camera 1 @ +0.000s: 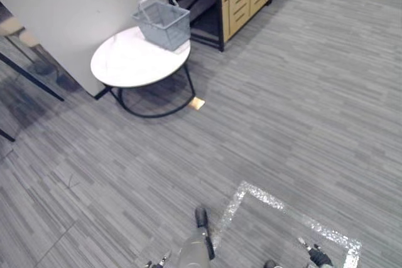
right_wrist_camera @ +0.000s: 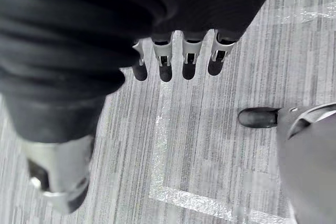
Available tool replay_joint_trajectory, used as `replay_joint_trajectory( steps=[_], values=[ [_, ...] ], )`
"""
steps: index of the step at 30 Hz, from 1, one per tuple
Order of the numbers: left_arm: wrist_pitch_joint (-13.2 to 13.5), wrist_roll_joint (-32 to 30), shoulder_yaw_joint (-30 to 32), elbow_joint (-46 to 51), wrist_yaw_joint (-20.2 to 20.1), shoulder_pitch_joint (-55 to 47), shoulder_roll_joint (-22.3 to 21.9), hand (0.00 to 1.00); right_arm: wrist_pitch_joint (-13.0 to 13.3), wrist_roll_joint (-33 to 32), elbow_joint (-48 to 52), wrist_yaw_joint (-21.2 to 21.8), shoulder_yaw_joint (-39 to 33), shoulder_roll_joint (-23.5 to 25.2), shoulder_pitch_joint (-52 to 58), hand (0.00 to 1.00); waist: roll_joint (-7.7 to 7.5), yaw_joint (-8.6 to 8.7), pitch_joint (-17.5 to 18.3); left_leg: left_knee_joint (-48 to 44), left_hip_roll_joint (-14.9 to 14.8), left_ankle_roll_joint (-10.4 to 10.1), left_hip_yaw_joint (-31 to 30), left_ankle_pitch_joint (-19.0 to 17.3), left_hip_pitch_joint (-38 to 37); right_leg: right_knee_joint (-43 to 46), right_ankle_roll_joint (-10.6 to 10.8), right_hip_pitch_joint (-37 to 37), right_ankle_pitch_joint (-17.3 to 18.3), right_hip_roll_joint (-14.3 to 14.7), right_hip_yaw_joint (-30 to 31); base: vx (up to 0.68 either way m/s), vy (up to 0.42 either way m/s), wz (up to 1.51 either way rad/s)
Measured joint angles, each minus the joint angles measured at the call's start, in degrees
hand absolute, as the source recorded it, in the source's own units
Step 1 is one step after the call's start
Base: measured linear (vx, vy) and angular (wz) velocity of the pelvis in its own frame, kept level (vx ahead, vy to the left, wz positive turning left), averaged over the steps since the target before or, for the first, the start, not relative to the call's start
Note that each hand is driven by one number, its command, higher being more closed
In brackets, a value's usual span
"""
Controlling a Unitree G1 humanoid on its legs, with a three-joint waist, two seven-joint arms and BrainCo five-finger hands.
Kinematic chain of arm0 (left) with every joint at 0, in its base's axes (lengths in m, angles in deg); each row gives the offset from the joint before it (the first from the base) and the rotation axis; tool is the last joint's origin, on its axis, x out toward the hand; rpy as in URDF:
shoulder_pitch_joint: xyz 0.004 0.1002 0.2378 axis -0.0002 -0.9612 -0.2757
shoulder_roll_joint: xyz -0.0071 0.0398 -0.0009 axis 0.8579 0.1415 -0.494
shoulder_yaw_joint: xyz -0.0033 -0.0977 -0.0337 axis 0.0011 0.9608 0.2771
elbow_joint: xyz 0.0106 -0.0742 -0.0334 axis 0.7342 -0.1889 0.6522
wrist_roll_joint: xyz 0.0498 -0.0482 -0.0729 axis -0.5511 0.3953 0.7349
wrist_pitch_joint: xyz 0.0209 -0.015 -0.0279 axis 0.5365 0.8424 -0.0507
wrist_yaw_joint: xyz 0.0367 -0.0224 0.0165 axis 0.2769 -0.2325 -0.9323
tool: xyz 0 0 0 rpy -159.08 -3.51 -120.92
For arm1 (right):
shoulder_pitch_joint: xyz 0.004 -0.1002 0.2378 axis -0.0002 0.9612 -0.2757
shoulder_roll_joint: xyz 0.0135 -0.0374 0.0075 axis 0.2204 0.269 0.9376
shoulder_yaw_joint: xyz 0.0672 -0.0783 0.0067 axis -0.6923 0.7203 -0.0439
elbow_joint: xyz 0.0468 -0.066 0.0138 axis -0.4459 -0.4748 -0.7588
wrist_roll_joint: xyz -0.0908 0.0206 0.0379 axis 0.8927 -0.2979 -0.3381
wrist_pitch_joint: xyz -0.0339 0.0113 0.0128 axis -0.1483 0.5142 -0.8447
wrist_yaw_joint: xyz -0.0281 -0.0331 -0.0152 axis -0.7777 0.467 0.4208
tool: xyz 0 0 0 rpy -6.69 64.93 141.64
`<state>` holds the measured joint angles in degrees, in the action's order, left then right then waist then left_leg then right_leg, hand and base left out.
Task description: Pick vegetable in the basket
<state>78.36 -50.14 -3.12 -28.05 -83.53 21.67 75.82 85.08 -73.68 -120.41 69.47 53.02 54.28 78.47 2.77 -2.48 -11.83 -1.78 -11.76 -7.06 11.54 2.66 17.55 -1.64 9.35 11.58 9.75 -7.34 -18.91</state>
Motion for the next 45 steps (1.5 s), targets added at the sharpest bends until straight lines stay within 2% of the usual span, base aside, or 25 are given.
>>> replay_joint_trajectory(
  steps=[1,2,4,7,9,10,11,12,13,15,19,21,23,24,25,26,28,30,32,33,37,40,42,43,45],
  values=[
    [-0.1,0.1,0.1,-0.3,-0.1,-0.2,0.1,0.0,0.1,0.0,-0.1,0.0,0.2,-0.1,0.0,0.0,0.14,0.0,0.1,-1.4,0.2,1.0,-0.1,3.6,-0.2,0.1,1.0,1.0,0.7,-0.9,0.3,0.48,0.363,-0.49],
    [0.0,0.2,0.1,-0.3,0.1,-0.4,0.9,0.0,0.1,0.0,-0.5,0.1,1.0,1.0,-0.5,0.0,-2.21,-0.37,0.4,-4.8,2.2,2.1,1.3,4.6,-0.3,0.3,1.2,1.8,1.2,-3.8,1.2,0.37,0.237,-0.29],
    [0.6,-0.2,0.1,-0.3,0.4,1.0,2.7,0.0,0.2,0.1,-0.6,0.4,1.4,2.8,-1.7,0.0,-5.47,0.02,1.3,-7.9,5.0,3.7,2.4,0.5,1.1,3.0,2.1,0.2,-0.8,-7.2,2.4,0.47,0.22,-0.07],
    [0.7,-1.4,0.1,-0.3,0.6,1.1,3.0,0.0,0.2,0.3,-0.7,0.4,-0.1,3.3,-1.8,0.0,-5.59,-0.23,1.7,-9.8,7.0,6.6,4.3,-3.2,-1.8,14.4,1.9,-4.2,-5.1,-10.7,7.0,0.44,0.226,-0.1],
    [0.6,-2.6,-0.1,0.0,0.6,0.3,2.8,0.0,0.2,1.3,-0.6,0.4,-0.9,3.3,-1.0,0.0,-5.0,0.11,2.1,-9.1,7.5,7.6,5.1,-5.1,-5.4,25.4,1.0,-8.2,-11.2,-12.2,8.9,0.46,0.255,-0.12],
    [0.6,-3.6,-1.1,0.5,0.6,-0.2,3.3,0.0,0.2,2.4,-0.5,0.4,-0.8,3.3,-0.2,0.0,-5.21,0.57,2.3,-8.0,8.4,8.4,5.2,-6.9,-9.0,34.1,0.3,-11.5,-19.2,-14.0,9.8,0.43,0.216,0.09],
    [0.6,-3.9,-2.0,0.5,0.6,-0.3,3.3,0.0,0.2,2.4,-0.5,0.4,-0.8,3.3,0.2,0.0,-5.27,0.79,2.3,-7.8,8.7,9.1,5.1,-7.6,-10.2,37.8,-0.1,-12.7,-22.3,-14.7,10.1,0.61,0.228,0.2],
    [0.5,-4.5,-3.0,1.6,0.5,0.1,4.0,0.0,0.2,2.3,-0.4,0.5,-1.1,3.4,0.5,0.0,-5.4,0.96,1.8,-7.2,9.7,10.0,4.5,-9.5,-13.3,51.5,-2.4,-18.0,-19.9,-16.0,10.2,0.35,0.085,0.18],
    [0.5,-4.5,-3.1,1.8,0.5,0.2,4.0,0.0,0.3,2.4,-0.4,0.5,-1.0,3.3,0.4,0.0,-5.49,1.04,1.7,-7.1,9.9,10.0,4.2,-9.9,-14.0,53.8,-2.8,-19.0,-18.3,-15.8,10.2,0.42,0.076,0.17],
    [0.6,-4.8,-4.6,3.9,0.4,0.5,3.7,0.0,0.4,2.3,0.8,0.7,-0.9,2.5,1.2,0.0,-4.75,1.78,1.3,-3.1,9.9,9.9,2.3,-10.9,-22.9,62.0,-5.1,-23.8,-4.3,-12.3,5.4,0.43,0.027,0.28],
    [0.8,-4.8,-4.1,5.1,-0.4,1.0,2.3,0.0,0.5,2.4,1.9,1.4,-1.3,2.5,1.4,0.0,-4.11,3.95,1.2,-2.0,7.9,8.8,0.1,-11.8,-26.7,41.4,-6.3,-27.6,-0.2,-9.0,-3.4,0.33,-0.12,0.55],
    [0.7,-4.8,-3.4,4.9,-0.7,2.6,1.2,0.0,0.3,2.4,1.9,1.4,-4.1,3.5,2.2,0.0,-4.36,3.38,1.2,-1.8,5.7,4.5,-1.2,-14.8,-27.7,18.2,-4.0,-29.2,-5.9,-7.0,-1.7,0.36,-0.275,0.62],
    [0.7,-4.8,-1.3,4.9,-0.7,2.4,0.1,0.0,0.1,2.5,1.9,1.4,-5.5,3.7,3.0,0.0,-4.4,2.81,1.2,-1.9,4.1,1.9,-2.2,-17.7,-29.1,8.6,-2.9,-29.2,-9.7,-7.0,0.9,0.46,-0.406,0.38],
    [0.6,-4.8,0.7,4.3,-0.7,2.7,-1.0,0.0,-0.1,2.6,1.9,1.3,-6.0,3.4,3.8,0.0,-3.89,2.62,1.0,-1.9,2.0,0.0,-3.0,-20.3,-31.7,12.1,-2.3,-29.7,-14.5,-6.7,1.0,0.43,-0.392,0.26],
    [0.6,-4.8,1.0,4.2,-0.7,2.8,-1.1,0.0,-0.1,2.6,1.9,1.3,-6.2,3.3,3.8,0.0,-3.21,2.61,1.0,-1.8,1.5,-0.3,-3.0,-20.5,-32.1,13.7,-2.4,-30.1,-14.5,-6.4,0.7,0.46,-0.39,0.21],
    [0.6,-4.8,2.0,3.9,-0.7,2.3,-2.9,0.0,-0.1,4.0,2.1,1.2,-7.2,2.5,4.3,0.0,-1.5,2.47,1.9,-1.1,-1.0,0.9,-3.2,-21.4,-32.9,20.1,-5.1,-32.5,-12.6,-5.3,-0.3,0.29,-0.231,0.11],
    [0.6,-5.0,2.3,3.0,-0.8,3.2,-4.3,0.0,-0.1,4.7,2.1,0.8,-8.1,1.6,3.4,0.0,1.0,2.23,2.7,-4.4,-3.0,0.7,-4.6,-18.5,-32.2,24.4,-7.5,-33.4,-7.9,-3.7,-1.2,0.53,-0.428,0.0],
    [0.6,-4.9,2.5,2.6,-0.8,3.2,-4.0,0.0,0.0,4.7,2.0,0.8,-8.4,2.0,3.4,0.0,0.94,2.46,2.7,-14.2,-4.0,0.4,-6.7,-14.0,-28.0,22.5,-8.0,-29.9,-6.4,-2.5,-2.6,0.52,-0.427,0.18],
    [0.6,-4.8,2.4,3.0,-0.7,3.3,-3.4,0.0,-0.3,4.7,1.3,0.6,-7.5,1.5,4.3,0.0,0.81,2.45,2.4,-35.6,-5.5,-5.2,-12.2,-3.9,-18.2,18.4,-8.2,-22.4,-5.0,-1.9,-5.4,0.37,-0.187,0.51],
    [0.6,-4.7,2.4,3.0,-0.6,3.1,-3.3,0.0,-0.3,4.7,1.2,0.5,-7.2,1.5,4.4,0.0,0.8,2.4,2.4,-40.1,-5.5,-6.0,-12.7,-2.3,-16.1,17.5,-8.2,-20.7,-4.7,-1.8,-5.8,0.33,-0.1,0.41],
    [0.7,-3.5,1.7,4.9,-0.6,2.8,-2.5,0.0,-0.2,4.5,1.5,0.0,-5.5,1.3,3.0,0.0,0.14,1.64,2.0,-51.2,-5.6,-2.7,-3.0,-6.7,-3.1,9.7,-7.4,-11.0,-4.8,-1.0,-7.3,0.29,-0.029,0.16],
    [0.8,-1.9,0.1,5.5,-0.6,2.9,-1.9,0.0,-0.1,4.4,1.6,0.0,-5.5,1.7,2.2,0.0,0.13,0.62,1.9,-31.9,-4.9,0.1,2.7,-8.1,-1.1,5.5,-4.9,-7.3,-5.8,-0.8,-7.3,0.25,0.124,-0.16],
    [0.7,-1.9,0.3,5.4,-0.5,2.7,-2.4,0.0,0.0,4.4,2.0,-0.3,-5.7,2.3,2.5,0.0,0.74,0.69,2.0,-11.5,-3.5,3.4,3.5,-3.2,-3.0,3.9,-2.3,-5.4,-5.8,-0.7,-7.3,0.36,0.28,-0.11],
    [0.7,-1.9,0.7,5.4,-0.5,2.4,-2.7,0.0,0.0,4.3,2.3,-0.5,-5.9,2.4,3.0,0.0,1.09,0.55,2.1,-9.6,-3.3,4.1,3.5,0.1,-3.1,3.6,-1.5,-4.6,-5.7,-0.9,-7.2,0.38,0.301,0.02],
    [1.2,-1.9,2.6,6.2,0.0,2.6,-1.8,0.0,0.0,4.4,3.7,-1.0,-5.3,4.6,3.9,0.0,-2.5,0.58,3.1,-10.0,0.9,5.2,7.0,-1.8,-2.7,1.1,0.0,-3.5,-6.2,-4.7,-7.0,0.39,0.24,0.22]
  ],
)
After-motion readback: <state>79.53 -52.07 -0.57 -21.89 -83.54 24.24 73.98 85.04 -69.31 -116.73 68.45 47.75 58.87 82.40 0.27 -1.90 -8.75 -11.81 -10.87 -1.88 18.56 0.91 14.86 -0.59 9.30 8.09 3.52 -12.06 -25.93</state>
